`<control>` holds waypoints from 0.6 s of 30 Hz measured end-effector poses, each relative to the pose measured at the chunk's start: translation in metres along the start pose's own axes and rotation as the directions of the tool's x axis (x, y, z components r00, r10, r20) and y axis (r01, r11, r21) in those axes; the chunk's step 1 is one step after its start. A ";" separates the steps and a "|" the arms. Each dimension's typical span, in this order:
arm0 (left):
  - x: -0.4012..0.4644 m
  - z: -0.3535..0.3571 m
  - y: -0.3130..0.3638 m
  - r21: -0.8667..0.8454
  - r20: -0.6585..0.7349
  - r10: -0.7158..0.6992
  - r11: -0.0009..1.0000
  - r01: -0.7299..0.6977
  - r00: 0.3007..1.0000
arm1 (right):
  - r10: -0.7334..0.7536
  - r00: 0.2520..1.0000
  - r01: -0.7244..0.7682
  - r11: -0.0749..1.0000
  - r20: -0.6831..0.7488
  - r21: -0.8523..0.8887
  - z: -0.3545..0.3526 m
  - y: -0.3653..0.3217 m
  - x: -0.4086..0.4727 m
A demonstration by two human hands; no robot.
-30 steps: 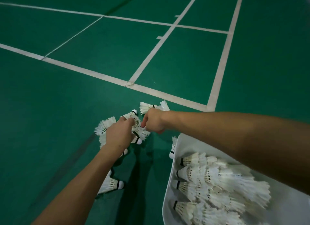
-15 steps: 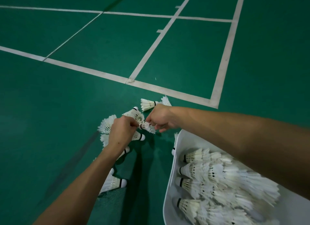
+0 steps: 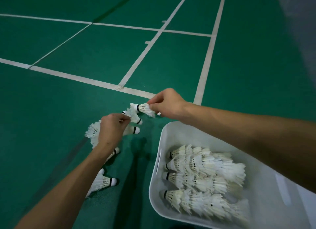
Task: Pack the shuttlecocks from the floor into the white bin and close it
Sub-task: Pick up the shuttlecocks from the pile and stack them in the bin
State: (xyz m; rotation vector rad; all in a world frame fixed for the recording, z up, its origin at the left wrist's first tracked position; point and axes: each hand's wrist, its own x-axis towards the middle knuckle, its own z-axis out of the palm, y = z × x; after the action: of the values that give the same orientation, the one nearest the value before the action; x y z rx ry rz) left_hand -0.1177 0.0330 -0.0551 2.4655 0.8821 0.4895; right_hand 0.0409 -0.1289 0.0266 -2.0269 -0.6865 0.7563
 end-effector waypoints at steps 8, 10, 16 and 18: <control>-0.060 -0.056 0.076 -0.313 -0.123 0.064 0.945 -0.100 0.990 | -0.145 0.963 0.145 0.989 -0.226 -0.016 -0.048 0.000 -0.120; -0.076 -0.064 0.097 -0.365 -0.114 0.116 0.919 -0.150 0.987 | -0.110 0.967 0.110 0.994 -0.228 -0.011 -0.059 0.008 -0.160; -0.103 -0.063 0.136 -0.409 -0.066 0.272 0.870 -0.275 0.960 | 0.065 0.949 -0.042 0.996 -0.308 0.079 -0.064 0.055 -0.249; -0.104 -0.063 0.139 -0.401 -0.078 0.303 0.863 -0.308 0.950 | 0.135 0.939 -0.122 0.991 -0.318 0.060 -0.053 0.076 -0.251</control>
State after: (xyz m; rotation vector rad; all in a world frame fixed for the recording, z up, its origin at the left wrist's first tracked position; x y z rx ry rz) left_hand -0.1546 -0.1116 0.0544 2.2117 0.3369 0.7191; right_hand -0.0742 -0.3694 0.0512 -2.1092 -0.3509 0.4898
